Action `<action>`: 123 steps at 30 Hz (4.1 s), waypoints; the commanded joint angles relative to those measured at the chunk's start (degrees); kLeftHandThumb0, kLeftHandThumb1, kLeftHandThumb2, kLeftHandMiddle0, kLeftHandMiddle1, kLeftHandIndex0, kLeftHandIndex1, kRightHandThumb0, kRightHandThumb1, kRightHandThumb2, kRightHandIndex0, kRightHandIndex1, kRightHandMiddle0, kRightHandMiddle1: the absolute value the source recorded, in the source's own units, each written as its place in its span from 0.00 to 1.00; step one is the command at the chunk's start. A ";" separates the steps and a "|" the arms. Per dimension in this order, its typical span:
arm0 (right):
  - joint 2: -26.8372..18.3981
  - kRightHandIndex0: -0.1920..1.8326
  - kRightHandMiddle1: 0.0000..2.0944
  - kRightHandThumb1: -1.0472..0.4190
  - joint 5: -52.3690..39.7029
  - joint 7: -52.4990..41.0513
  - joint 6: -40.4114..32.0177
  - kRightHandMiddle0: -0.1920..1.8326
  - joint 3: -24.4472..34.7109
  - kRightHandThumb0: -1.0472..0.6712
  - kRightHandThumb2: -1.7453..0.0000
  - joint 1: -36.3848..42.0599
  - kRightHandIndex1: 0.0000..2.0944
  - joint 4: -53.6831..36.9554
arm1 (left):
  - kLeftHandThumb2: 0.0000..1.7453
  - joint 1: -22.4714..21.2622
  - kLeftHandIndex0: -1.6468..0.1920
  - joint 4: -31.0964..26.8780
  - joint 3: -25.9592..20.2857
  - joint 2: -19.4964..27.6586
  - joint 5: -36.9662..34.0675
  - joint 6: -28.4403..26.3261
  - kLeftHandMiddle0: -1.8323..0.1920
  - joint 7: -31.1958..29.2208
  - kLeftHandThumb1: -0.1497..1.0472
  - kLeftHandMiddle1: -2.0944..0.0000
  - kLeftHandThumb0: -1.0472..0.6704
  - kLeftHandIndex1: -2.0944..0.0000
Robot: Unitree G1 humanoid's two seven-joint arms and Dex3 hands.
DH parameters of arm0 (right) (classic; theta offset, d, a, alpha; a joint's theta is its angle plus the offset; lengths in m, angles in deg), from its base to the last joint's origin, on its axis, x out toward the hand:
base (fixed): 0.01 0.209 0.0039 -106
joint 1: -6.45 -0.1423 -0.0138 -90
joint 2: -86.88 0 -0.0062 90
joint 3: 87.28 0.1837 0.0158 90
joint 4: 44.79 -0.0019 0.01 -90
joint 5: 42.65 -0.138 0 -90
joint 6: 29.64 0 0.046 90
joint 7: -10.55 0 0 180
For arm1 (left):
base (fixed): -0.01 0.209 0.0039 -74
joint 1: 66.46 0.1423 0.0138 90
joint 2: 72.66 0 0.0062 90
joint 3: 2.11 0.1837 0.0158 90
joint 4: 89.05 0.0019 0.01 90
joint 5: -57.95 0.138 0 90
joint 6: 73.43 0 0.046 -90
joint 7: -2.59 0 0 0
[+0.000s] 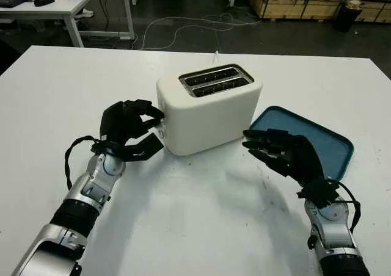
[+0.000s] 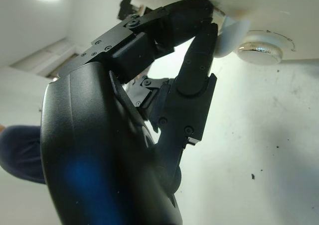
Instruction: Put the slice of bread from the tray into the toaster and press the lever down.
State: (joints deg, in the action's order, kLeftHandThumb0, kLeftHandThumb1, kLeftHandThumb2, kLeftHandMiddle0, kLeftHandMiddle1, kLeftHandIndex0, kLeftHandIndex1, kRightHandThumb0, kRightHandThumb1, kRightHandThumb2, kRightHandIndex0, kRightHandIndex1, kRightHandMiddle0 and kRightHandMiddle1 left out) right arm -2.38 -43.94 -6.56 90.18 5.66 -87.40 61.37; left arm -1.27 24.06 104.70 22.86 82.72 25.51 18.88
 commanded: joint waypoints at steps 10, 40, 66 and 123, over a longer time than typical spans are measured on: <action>-0.71 0.63 0.00 0.11 -0.20 -0.46 -0.45 0.59 0.08 0.37 1.00 -0.35 0.00 0.29 | 0.00 -4.60 0.36 -2.08 10.55 -4.55 5.95 -1.86 0.45 -16.79 0.75 0.42 0.39 0.60; -2.00 0.64 0.00 0.10 0.33 -0.49 -0.22 0.59 0.68 0.37 1.00 -0.88 0.00 0.64 | 0.00 -2.54 0.22 25.17 12.91 -18.61 7.44 1.75 0.56 -8.56 0.77 0.27 0.47 0.93; -3.11 0.64 0.00 0.10 0.46 -0.71 -0.20 0.59 0.39 0.38 1.00 -1.27 0.00 0.84 | 0.00 1.85 0.24 24.65 14.24 -14.07 5.72 3.85 0.51 -4.26 0.79 0.41 0.49 0.91; -1.54 0.59 0.00 0.10 -13.09 -2.72 -8.42 0.53 6.78 0.35 1.00 -13.26 0.00 4.30 | 0.00 19.48 0.35 -40.64 -21.31 0.78 -9.37 -4.60 0.54 -18.71 0.82 0.44 0.43 0.89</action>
State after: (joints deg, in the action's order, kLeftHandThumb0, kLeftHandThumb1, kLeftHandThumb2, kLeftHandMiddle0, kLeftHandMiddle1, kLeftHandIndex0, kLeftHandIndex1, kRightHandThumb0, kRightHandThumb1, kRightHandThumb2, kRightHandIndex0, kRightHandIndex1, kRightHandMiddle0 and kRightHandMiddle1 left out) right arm -3.28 -55.77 -9.15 83.42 11.46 -99.55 64.58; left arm 17.44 -15.27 84.33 23.94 73.83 21.24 -0.05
